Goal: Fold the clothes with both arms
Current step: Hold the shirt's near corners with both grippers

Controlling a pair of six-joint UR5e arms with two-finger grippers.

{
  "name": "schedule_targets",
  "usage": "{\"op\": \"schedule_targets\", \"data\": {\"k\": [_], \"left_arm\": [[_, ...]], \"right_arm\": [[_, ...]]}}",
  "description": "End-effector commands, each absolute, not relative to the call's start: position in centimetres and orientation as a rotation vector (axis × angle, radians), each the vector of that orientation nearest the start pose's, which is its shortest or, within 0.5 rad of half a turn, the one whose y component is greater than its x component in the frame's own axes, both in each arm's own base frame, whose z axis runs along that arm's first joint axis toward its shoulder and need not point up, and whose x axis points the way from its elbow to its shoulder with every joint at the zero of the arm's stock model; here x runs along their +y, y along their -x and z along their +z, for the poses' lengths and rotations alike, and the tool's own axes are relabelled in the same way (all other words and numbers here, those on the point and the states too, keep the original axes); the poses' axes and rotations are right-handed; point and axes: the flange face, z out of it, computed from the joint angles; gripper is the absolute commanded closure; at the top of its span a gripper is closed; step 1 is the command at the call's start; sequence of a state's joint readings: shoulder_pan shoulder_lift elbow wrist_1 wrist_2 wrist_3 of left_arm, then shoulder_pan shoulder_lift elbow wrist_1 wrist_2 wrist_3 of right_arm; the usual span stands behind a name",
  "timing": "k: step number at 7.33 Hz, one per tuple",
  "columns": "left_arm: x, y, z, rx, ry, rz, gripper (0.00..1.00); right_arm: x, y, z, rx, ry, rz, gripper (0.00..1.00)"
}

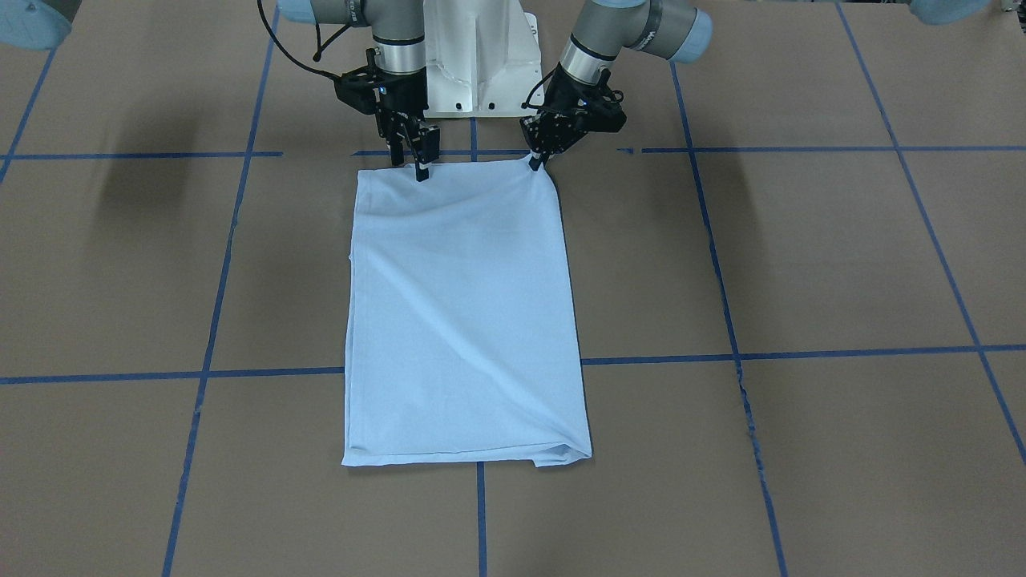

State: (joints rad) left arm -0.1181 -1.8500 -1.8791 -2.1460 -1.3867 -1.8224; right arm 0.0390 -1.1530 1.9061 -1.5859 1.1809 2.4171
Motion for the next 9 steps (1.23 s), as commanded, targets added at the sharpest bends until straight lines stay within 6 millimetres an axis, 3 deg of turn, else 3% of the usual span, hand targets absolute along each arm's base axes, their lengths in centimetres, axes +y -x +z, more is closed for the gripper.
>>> {"op": "schedule_targets", "data": {"k": [1,4,5,6,9], "left_arm": [[-21.80,-55.11,30.10,1.178,-0.086,-0.433,1.00],[-21.80,-55.14,30.01,1.179,-0.086,-0.433,1.00],[-21.72,-55.15,30.10,1.178,-0.085,-0.432,1.00],[-21.72,-55.17,30.01,1.179,-0.085,-0.432,1.00],[-21.71,-55.13,29.94,1.181,-0.085,-0.432,1.00]], "right_arm": [[-19.38,58.87,28.40,-0.850,-0.058,0.977,0.27],[-19.39,59.01,28.48,-0.849,-0.057,0.981,0.50],[-19.41,59.07,28.37,-0.856,-0.052,0.991,0.83],[-19.40,59.01,28.37,-0.858,-0.046,1.002,1.00],[-19.80,58.54,27.80,-0.875,-0.047,1.011,1.00]]}}
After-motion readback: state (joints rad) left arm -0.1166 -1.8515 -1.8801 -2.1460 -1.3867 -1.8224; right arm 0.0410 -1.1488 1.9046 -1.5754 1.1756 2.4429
